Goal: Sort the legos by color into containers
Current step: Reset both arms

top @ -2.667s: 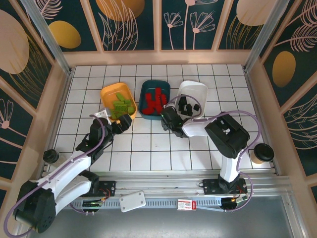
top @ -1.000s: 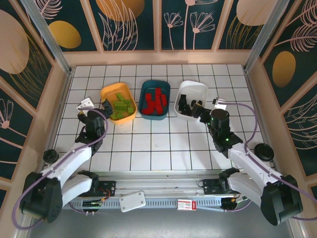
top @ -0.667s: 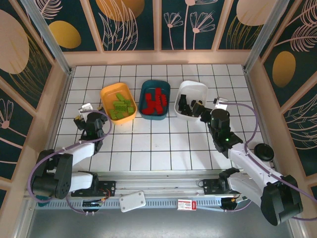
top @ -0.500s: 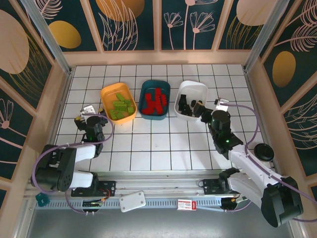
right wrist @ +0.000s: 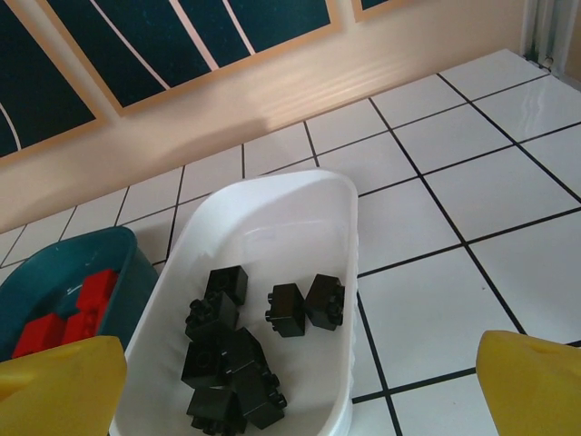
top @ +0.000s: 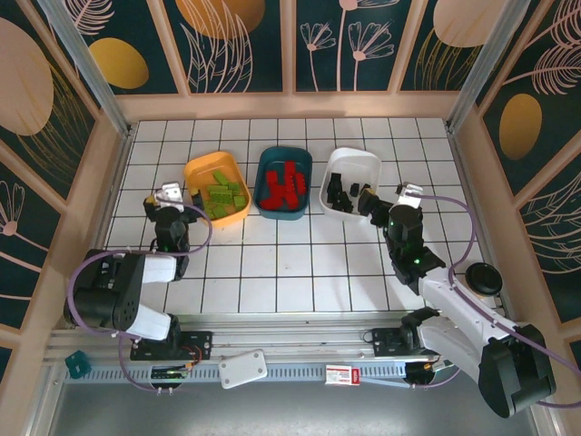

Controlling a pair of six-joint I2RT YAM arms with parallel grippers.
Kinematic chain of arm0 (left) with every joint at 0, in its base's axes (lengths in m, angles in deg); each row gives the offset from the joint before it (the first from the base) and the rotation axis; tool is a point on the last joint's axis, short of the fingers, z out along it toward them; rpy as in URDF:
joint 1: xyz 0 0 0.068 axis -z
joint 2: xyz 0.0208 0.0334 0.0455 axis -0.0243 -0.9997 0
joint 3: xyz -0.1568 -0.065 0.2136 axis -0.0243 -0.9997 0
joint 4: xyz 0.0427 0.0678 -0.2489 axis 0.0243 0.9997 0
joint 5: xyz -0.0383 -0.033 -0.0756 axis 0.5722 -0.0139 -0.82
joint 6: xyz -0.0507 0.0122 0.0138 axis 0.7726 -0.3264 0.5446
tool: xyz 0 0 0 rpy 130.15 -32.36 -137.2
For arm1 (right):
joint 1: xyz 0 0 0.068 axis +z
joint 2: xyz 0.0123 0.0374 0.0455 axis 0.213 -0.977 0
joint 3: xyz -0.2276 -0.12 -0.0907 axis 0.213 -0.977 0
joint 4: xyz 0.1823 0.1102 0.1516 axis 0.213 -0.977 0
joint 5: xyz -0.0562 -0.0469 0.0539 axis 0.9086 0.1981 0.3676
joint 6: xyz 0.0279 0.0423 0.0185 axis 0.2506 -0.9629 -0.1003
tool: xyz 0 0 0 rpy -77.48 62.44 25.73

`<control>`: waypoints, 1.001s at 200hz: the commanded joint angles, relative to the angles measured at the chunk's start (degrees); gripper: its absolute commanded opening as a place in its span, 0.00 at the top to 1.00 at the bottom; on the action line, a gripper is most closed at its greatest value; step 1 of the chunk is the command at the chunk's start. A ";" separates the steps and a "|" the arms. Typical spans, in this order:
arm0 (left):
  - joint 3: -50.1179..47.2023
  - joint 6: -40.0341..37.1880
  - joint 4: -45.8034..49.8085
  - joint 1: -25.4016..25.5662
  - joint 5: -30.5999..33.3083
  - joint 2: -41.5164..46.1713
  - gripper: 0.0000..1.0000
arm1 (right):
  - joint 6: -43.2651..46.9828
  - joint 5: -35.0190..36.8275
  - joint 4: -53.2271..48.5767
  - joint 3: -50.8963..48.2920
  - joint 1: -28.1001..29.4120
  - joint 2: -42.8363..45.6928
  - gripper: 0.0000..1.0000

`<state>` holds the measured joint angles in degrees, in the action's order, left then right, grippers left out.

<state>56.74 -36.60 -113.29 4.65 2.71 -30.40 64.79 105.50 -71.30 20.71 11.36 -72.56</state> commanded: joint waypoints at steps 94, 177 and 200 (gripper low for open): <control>-3.97 4.95 -12.50 -3.19 0.49 -2.55 0.01 | 12.42 6.10 19.18 -6.73 -10.37 -3.98 0.01; -3.94 4.96 -12.47 -3.14 0.55 -2.61 0.01 | 16.51 -10.30 58.51 -14.00 -24.18 -30.09 0.01; -4.01 4.89 -12.49 -3.19 0.55 -2.64 0.01 | 15.72 -16.23 61.32 -13.85 -26.28 -35.06 0.01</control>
<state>53.24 -32.97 -122.58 1.87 2.51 -33.16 79.91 96.82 -20.72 7.12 -13.32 -104.03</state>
